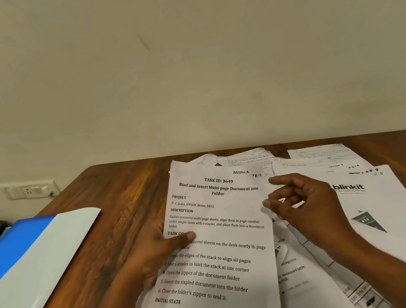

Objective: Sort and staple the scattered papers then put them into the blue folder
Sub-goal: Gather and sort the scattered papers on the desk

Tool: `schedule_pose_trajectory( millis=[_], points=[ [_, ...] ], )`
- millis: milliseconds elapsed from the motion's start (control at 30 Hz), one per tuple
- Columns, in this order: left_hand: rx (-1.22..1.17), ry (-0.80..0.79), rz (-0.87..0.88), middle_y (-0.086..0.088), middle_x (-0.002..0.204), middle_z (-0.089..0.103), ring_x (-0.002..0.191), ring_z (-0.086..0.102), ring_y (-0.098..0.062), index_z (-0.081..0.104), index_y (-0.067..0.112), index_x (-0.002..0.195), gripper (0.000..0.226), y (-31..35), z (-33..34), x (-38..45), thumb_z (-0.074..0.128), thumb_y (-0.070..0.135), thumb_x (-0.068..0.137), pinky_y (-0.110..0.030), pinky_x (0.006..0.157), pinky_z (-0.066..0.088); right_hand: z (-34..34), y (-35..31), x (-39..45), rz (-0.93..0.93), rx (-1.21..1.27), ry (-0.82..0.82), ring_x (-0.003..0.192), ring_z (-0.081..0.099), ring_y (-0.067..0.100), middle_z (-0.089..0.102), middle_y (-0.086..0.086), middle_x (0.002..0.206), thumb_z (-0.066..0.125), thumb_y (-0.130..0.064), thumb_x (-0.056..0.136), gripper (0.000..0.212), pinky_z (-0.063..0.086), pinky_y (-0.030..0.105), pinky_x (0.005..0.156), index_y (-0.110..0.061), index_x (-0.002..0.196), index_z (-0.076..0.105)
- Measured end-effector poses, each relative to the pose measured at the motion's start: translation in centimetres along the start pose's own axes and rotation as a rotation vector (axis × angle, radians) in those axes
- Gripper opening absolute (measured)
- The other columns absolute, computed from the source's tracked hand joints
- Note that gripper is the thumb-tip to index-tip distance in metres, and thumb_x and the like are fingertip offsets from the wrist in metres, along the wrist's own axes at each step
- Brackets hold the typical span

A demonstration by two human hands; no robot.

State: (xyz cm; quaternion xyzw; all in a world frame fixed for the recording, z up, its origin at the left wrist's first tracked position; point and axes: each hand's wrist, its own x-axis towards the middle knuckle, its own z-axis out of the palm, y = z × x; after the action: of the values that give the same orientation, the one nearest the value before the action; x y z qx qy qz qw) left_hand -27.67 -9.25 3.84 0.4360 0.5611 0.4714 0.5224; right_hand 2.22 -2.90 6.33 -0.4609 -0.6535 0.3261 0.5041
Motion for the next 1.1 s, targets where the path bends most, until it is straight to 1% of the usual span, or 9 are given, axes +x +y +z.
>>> schedule_pose_trajectory(
  millis=[100,233,367,500,567,667,833,900,1100],
  points=[
    [0.021,0.0,0.004,-0.018,0.115,0.078,0.103,0.076,-0.039,0.068,0.004,0.124,0.035,0.1,0.4,0.0,0.073,-0.001,0.09,-0.052,0.088,0.063,0.0,0.3,-0.1,-0.06,0.004,0.003,0.061,0.065,0.007,0.077,-0.011,0.078,0.092,-0.008,0.074,0.037,0.052,0.013,0.062,-0.026,0.102,0.076],
    [0.001,-0.014,0.004,-0.019,0.112,0.078,0.099,0.077,-0.038,0.068,0.003,0.121,0.031,0.3,0.8,-0.3,0.071,-0.003,0.091,-0.045,0.079,0.066,0.3,1.0,-0.5,-0.155,-0.123,-0.005,0.07,0.068,0.01,0.074,-0.019,0.081,0.089,-0.009,0.079,0.035,0.051,0.012,0.063,-0.028,0.107,0.078],
    [-0.037,-0.029,-0.004,-0.022,0.111,0.078,0.094,0.078,-0.038,0.068,0.002,0.121,0.03,0.4,0.9,-0.4,0.069,-0.004,0.091,-0.041,0.07,0.066,0.5,1.4,-0.7,-0.259,-0.209,-0.012,0.074,0.067,0.012,0.07,-0.018,0.082,0.086,-0.012,0.083,0.017,0.048,0.011,0.063,-0.026,0.091,0.081],
    [-0.067,-0.033,-0.013,-0.023,0.111,0.077,0.092,0.078,-0.039,0.066,0.001,0.124,0.033,0.5,1.0,-0.4,0.069,-0.003,0.091,-0.042,0.067,0.066,0.2,0.8,-0.7,-0.255,-0.2,-0.037,0.072,0.067,0.014,0.07,-0.016,0.08,0.089,-0.014,0.078,0.015,0.046,0.012,0.061,-0.027,0.083,0.082],
    [-0.073,-0.039,-0.009,-0.023,0.112,0.077,0.093,0.078,-0.039,0.066,0.001,0.124,0.033,0.5,0.9,-0.4,0.069,-0.004,0.091,-0.043,0.068,0.066,0.2,0.7,-0.6,-0.223,-0.168,-0.031,0.07,0.067,0.014,0.071,-0.017,0.08,0.091,-0.015,0.077,0.017,0.048,0.013,0.06,-0.028,0.079,0.081],
    [-0.078,-0.059,0.0,-0.023,0.115,0.076,0.099,0.077,-0.04,0.067,0.001,0.125,0.035,0.4,0.9,-0.3,0.068,-0.004,0.09,-0.043,0.074,0.066,0.1,0.5,-0.3,-0.044,-0.032,-0.016,0.069,0.067,0.007,0.075,-0.016,0.078,0.089,-0.013,0.079,0.016,0.05,0.014,0.059,-0.025,0.079,0.078],
    [-0.089,-0.082,-0.005,-0.024,0.118,0.075,0.104,0.075,-0.043,0.065,-0.002,0.126,0.041,0.4,0.7,-0.3,0.071,-0.004,0.086,-0.046,0.079,0.066,-0.2,-0.5,0.0,0.154,0.266,-0.024,0.065,0.07,0.003,0.08,0.003,0.08,0.082,-0.002,0.084,0.029,0.053,0.02,0.064,-0.019,0.107,0.074],
    [-0.103,-0.086,-0.011,-0.025,0.118,0.075,0.104,0.075,-0.044,0.066,-0.002,0.125,0.04,0.4,0.7,-0.4,0.072,-0.005,0.085,-0.046,0.079,0.066,-0.3,-0.5,0.1,0.185,0.308,-0.024,0.063,0.069,0.006,0.08,0.006,0.081,0.083,-0.001,0.082,0.032,0.052,0.016,0.058,-0.017,0.109,0.074],
    [-0.089,-0.072,-0.015,-0.024,0.118,0.075,0.104,0.075,-0.043,0.066,-0.002,0.124,0.04,0.5,0.5,-0.4,0.072,-0.006,0.086,-0.045,0.079,0.066,-0.6,-0.3,0.1,0.235,0.335,-0.01,0.066,0.072,0.006,0.08,0.009,0.081,0.09,-0.004,0.072,0.04,0.053,0.019,0.06,-0.015,0.107,0.073]
  ],
)
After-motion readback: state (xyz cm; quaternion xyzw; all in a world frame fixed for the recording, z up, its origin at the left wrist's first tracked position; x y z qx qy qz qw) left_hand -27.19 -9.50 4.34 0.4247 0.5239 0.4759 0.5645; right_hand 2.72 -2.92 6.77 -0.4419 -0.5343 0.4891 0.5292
